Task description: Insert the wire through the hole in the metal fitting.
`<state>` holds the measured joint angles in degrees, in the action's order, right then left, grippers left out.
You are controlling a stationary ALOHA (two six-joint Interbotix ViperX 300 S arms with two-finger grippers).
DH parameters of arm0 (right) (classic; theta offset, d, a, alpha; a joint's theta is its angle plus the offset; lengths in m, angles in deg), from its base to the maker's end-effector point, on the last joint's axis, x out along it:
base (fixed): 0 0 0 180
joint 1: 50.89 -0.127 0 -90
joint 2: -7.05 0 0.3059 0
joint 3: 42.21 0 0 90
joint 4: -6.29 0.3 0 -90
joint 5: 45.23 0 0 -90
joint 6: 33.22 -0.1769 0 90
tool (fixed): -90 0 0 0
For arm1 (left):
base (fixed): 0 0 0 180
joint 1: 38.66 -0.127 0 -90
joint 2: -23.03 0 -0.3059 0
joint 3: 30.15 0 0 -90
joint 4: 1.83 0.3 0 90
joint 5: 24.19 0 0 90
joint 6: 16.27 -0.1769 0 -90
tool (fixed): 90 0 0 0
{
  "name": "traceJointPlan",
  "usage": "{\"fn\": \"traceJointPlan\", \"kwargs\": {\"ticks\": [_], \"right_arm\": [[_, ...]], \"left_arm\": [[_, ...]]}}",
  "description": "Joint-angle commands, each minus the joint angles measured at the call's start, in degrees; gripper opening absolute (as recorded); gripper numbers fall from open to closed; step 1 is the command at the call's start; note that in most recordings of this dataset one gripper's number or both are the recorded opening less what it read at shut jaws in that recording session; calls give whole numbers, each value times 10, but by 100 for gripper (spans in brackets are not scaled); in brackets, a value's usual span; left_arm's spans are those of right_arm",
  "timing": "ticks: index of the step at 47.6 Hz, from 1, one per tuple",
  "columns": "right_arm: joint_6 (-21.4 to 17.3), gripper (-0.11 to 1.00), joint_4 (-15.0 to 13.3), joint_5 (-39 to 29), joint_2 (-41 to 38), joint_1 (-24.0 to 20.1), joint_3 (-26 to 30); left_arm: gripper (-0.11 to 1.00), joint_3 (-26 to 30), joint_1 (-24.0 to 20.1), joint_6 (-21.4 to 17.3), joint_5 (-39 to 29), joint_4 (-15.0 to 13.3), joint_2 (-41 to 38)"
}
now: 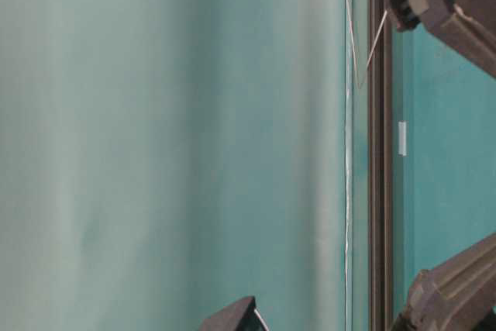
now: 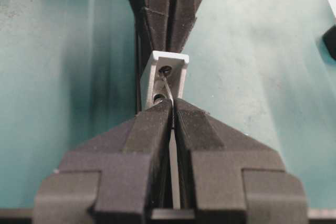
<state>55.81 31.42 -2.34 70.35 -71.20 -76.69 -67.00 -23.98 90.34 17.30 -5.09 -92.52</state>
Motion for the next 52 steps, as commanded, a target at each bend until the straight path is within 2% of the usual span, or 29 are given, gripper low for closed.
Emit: {"fn": "traceJointPlan", "kwargs": {"ticks": [1, 11, 13, 35, 52], "right_arm": [[0, 25, -1, 3, 8, 4, 14], [0, 83, -1, 3, 19, 3, 11], [1, 90, -2, 2, 24, 2, 11], [3, 89, -1, -30, 63, -3, -18], [4, 89, -2, -32, 64, -3, -22]], "left_arm": [[-10, 8, 3, 0, 3, 1, 18], [-10, 5, 3, 0, 2, 1, 19], [-10, 3, 3, 0, 0, 1, 20], [-10, -56, 3, 0, -26, 1, 73], [-10, -127, 17, 0, -90, 1, 159]]}}
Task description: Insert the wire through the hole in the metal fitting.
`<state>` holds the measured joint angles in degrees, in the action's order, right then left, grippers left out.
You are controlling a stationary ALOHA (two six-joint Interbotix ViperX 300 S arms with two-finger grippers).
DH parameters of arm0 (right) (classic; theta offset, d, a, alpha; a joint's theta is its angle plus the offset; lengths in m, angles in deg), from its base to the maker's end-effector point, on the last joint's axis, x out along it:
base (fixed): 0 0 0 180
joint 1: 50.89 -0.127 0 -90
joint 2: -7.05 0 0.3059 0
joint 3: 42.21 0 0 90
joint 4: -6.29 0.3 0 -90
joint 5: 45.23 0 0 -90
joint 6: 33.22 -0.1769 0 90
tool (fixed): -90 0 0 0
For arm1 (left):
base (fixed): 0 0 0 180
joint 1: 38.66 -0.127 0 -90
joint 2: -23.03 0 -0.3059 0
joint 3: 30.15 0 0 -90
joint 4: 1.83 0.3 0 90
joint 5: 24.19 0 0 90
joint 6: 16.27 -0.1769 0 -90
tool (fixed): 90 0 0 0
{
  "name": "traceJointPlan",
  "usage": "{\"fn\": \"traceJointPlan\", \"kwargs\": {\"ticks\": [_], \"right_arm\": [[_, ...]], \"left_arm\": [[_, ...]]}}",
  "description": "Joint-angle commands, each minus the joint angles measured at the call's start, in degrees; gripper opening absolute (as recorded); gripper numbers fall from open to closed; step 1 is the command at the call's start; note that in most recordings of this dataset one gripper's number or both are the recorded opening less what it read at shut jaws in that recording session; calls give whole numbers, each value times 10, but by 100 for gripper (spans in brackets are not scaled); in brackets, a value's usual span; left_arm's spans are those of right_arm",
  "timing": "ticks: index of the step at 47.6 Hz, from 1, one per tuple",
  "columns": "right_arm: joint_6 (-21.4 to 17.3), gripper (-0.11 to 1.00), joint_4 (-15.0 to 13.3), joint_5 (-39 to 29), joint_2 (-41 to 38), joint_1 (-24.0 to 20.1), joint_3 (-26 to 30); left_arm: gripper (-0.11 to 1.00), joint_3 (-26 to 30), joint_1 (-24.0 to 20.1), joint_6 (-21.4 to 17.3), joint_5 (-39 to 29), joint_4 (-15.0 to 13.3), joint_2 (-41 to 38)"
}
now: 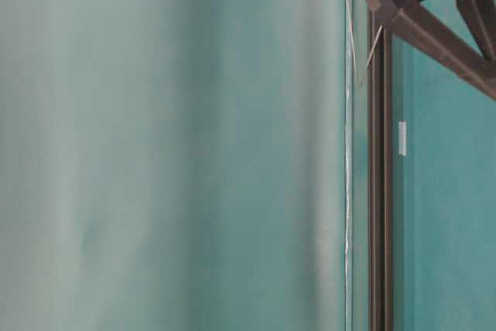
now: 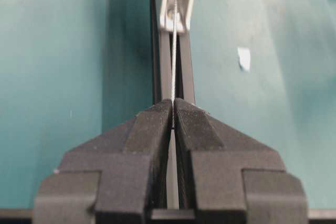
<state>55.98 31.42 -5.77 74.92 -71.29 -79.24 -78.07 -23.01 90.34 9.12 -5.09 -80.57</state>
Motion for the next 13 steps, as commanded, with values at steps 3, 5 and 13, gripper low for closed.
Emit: {"fn": "traceJointPlan", "kwargs": {"ticks": [3, 5, 13], "right_arm": [[2, 89, -1, 3, 18, -2, 2], [2, 89, -1, 3, 18, -2, 2], [2, 89, -1, 3, 18, -2, -1]], "left_arm": [[-10, -32, 11, 0, -11, 1, 62], [-10, -41, 13, 0, -11, 1, 77], [-10, -79, 18, -1, -22, 2, 127]]}}
